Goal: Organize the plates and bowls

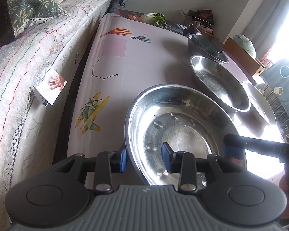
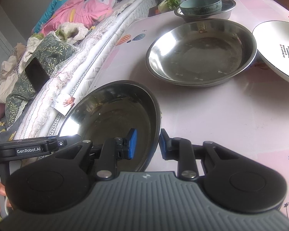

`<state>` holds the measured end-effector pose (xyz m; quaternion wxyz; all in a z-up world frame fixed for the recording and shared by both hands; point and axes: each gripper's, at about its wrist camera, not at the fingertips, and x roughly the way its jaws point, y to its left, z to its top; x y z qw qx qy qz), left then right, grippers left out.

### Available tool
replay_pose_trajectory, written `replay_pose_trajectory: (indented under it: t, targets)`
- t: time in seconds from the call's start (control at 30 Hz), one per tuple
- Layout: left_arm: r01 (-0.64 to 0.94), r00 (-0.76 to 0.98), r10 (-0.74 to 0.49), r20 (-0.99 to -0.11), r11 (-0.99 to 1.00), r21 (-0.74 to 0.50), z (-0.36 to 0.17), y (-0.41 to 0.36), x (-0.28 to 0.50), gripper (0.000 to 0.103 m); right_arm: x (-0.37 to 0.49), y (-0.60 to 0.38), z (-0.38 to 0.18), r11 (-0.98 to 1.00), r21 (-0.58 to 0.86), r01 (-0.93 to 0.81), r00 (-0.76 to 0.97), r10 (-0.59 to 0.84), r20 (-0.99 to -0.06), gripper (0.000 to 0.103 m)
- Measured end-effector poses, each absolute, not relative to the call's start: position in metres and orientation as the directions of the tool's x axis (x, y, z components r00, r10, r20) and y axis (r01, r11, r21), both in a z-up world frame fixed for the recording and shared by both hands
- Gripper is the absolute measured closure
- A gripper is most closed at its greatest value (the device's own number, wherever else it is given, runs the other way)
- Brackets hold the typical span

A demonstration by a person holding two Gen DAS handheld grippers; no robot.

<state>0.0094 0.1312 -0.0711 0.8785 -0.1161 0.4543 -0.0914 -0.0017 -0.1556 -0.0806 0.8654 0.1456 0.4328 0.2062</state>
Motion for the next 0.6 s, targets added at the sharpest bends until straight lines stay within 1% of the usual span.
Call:
replay_pose_trajectory:
  t: [0.53,0.6]
  targets:
    - [0.054,0.568,-0.25,-0.784,0.962,-0.267,-0.0708,0.1276,0.0136,0.064,-0.0017,-0.1537,-0.0811,0.871,0.434,-0.23,0.537,0.486,-0.689,0.079]
    - [0.055,0.567,-0.25,-0.785,0.962,-0.266,-0.0711,0.1274,0.0144,0.062,-0.0023,-0.1527,-0.0813,0.871,0.434,-0.231,0.537,0.486,-0.689,0.079]
